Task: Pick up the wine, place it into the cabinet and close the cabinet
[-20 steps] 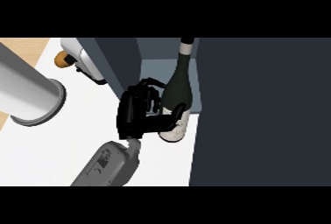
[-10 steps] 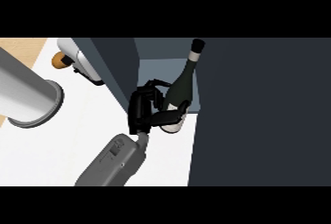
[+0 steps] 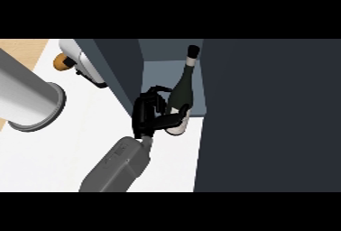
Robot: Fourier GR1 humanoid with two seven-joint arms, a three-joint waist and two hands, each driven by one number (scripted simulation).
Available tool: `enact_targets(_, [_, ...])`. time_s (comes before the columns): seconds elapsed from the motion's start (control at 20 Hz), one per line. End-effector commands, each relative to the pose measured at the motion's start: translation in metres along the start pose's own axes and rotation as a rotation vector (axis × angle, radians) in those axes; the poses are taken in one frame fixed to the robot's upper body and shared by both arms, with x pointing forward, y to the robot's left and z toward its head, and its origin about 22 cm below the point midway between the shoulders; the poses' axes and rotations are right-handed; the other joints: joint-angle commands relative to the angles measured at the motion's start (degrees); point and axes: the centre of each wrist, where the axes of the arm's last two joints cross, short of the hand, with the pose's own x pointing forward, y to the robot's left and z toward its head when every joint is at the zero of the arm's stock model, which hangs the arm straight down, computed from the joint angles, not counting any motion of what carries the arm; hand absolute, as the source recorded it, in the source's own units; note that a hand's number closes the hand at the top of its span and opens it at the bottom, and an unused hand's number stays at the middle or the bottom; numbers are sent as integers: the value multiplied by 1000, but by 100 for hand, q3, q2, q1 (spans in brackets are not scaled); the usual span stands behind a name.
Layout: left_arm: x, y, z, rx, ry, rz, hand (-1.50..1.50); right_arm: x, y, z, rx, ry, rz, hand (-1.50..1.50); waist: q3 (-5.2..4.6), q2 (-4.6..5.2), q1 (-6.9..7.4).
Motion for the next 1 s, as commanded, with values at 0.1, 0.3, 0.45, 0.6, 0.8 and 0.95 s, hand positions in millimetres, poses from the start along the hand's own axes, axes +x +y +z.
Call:
enact_targets(0.1, [-1,3,-27,24,23,44,150,33,-3,20,28,-61,-54,-150,0,17,0])
enact_targets(0.3, [8,-11,-34,38,22,22,150,42,-1,29,21,-66,-49,-150,0,1,-29])
enact_targets(0.45, [11,-9,-49,42,47,35,150,38,1,25,29,-64,-68,-150,-1,17,-33])
enact_targets(0.6, [9,-9,-48,56,54,26,150,31,-8,30,13,-60,-52,-150,7,0,-13])
enact_targets(0.8, [33,-28,-68,84,20,19,150,31,-9,28,40,-71,-59,-150,9,2,-66])
enact_targets(0.95, [39,-27,-80,66,15,31,150,33,-4,24,29,-60,-61,-150,3,12,-17])
